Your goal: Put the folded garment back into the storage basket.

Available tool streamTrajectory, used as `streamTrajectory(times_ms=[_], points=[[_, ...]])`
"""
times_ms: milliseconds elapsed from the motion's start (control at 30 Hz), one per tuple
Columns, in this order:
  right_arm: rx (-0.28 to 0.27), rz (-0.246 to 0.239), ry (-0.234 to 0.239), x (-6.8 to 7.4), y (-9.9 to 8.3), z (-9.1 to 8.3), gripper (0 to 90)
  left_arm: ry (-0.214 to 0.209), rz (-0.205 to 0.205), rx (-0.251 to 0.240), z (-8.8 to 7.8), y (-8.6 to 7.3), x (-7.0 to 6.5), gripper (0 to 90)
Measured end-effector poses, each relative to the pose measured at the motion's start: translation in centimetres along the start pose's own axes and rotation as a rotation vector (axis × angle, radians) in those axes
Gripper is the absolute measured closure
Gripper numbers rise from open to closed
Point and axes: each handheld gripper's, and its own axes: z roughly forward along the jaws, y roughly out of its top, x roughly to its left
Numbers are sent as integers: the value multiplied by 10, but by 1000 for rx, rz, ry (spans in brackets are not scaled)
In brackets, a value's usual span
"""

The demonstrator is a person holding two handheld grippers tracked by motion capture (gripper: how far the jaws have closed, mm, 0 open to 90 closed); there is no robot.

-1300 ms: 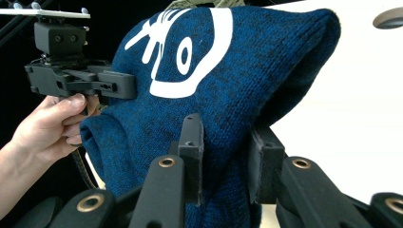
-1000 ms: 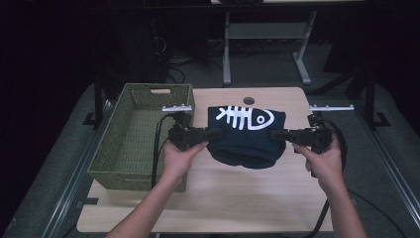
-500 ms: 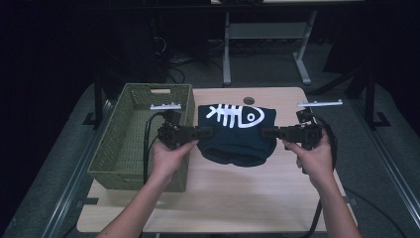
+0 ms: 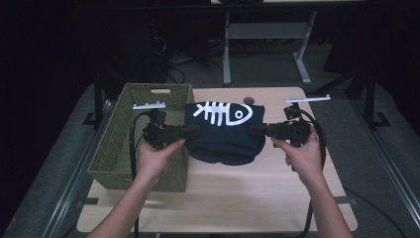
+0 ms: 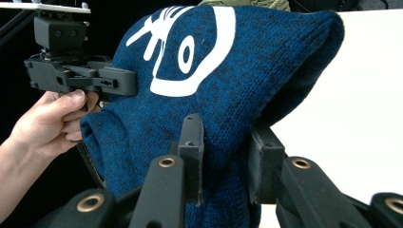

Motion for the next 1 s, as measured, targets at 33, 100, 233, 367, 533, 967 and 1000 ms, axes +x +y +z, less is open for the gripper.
streamTrajectory(times_ms=[33, 100, 233, 367, 533, 967, 1000], points=[[0, 3, -1, 1, 1, 2, 710, 4, -4, -5, -1, 0, 0, 678], [9, 0, -3, 3, 3, 5, 710, 9, -4, 2, -5, 0, 2, 679], [21, -5, 0, 6, 5, 13, 710, 20, -5, 4, -11, -1, 5, 679], [27, -7, 3, 9, 6, 19, 710, 28, -9, 0, -17, -1, 7, 678], [35, -16, 10, 15, 10, 29, 711, 37, -13, -6, -27, 0, 12, 679], [72, -41, 4, 15, 20, 54, 710, 54, -45, -19, -35, 3, 32, 677], [75, -42, 5, 14, 22, 56, 710, 55, -47, -21, -35, 3, 33, 677]])
